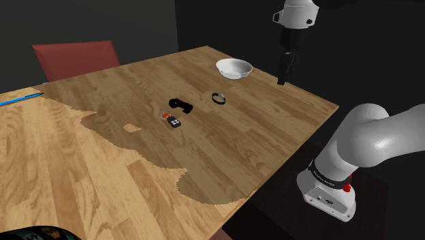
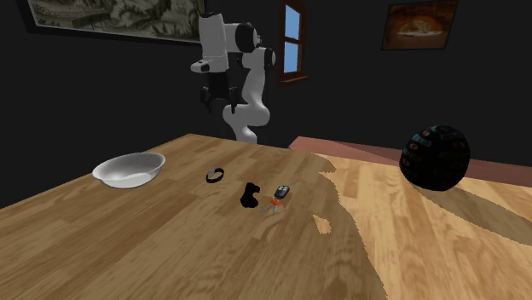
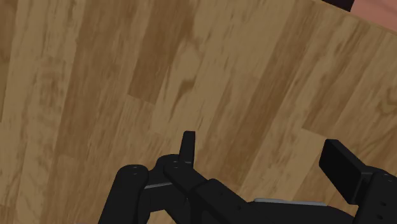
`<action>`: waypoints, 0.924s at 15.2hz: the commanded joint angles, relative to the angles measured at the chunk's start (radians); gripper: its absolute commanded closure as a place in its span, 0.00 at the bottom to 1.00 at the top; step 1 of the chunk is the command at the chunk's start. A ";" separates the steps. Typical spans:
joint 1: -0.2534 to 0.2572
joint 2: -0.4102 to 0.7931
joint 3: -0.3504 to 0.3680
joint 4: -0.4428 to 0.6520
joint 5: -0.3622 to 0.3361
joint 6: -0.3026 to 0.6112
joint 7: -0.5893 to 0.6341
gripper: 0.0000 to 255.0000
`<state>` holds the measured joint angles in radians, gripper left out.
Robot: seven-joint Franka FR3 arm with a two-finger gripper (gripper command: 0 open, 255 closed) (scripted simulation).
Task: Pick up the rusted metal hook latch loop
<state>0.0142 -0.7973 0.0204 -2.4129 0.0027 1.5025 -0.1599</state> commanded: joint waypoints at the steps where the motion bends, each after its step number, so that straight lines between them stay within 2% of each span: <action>1: 0.000 0.000 0.000 0.000 0.000 0.000 0.000 0.00; 8: 0.032 0.207 0.093 0.057 0.037 0.182 0.080 0.00; 14: 0.047 0.407 0.169 0.155 0.031 0.308 0.153 0.00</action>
<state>0.0589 -0.4257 0.1772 -2.2752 0.0370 1.7876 -0.0190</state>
